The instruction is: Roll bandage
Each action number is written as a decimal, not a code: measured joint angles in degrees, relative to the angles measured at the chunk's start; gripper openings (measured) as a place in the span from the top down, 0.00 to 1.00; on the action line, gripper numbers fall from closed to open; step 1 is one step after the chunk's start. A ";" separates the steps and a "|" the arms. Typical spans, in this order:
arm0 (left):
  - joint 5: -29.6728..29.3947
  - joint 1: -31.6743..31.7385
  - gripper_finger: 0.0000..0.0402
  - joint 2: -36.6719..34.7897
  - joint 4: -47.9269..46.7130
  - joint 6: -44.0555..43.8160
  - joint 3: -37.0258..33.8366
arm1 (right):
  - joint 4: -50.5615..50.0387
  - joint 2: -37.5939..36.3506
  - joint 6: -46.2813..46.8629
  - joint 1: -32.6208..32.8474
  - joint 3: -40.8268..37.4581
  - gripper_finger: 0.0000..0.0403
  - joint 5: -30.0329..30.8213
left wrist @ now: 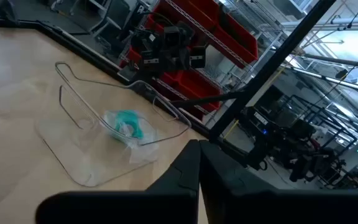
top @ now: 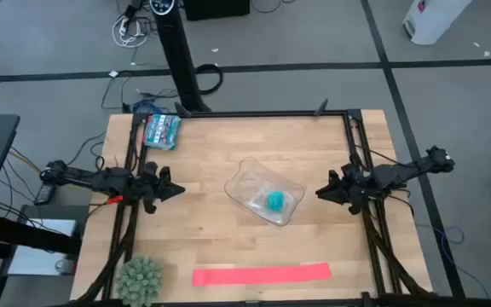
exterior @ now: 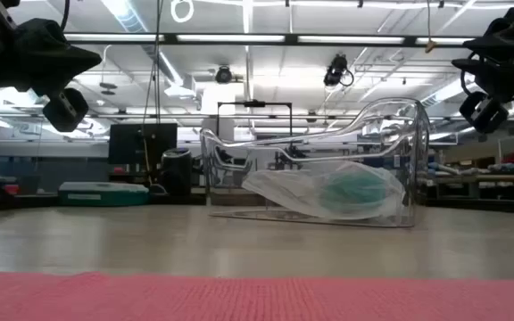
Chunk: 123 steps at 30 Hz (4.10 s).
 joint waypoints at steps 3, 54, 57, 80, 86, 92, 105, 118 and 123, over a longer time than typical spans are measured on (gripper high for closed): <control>0.01 0.01 0.97 0.00 0.01 0.00 0.00 | 0.01 0.01 0.01 0.00 0.01 0.81 0.00; 0.00 0.01 0.97 0.00 0.00 0.00 0.01 | 0.00 0.01 0.00 0.02 0.01 0.81 0.00; 0.00 0.02 0.97 0.00 0.00 0.00 0.00 | 0.00 0.00 0.02 0.00 0.00 0.81 0.00; 0.01 0.02 0.97 0.00 0.01 0.00 0.00 | 0.01 0.01 0.02 0.01 0.01 0.81 0.00; 0.00 0.01 0.97 0.00 0.01 0.00 0.00 | 0.00 0.00 0.00 0.02 0.02 0.81 0.00; 0.00 0.02 0.97 0.00 0.01 0.00 0.00 | 0.00 0.02 0.01 0.01 0.01 0.81 0.00; 0.01 0.01 0.97 0.00 0.00 0.00 0.01 | 0.00 0.00 0.02 0.02 0.00 0.81 0.00; -0.06 0.00 0.97 0.00 1.21 -0.21 0.00 | 0.20 0.01 -0.13 0.00 0.01 0.81 -2.32; -0.13 0.00 0.97 0.00 3.97 -0.02 0.02 | 1.90 0.00 -0.53 0.00 0.02 0.81 -1.02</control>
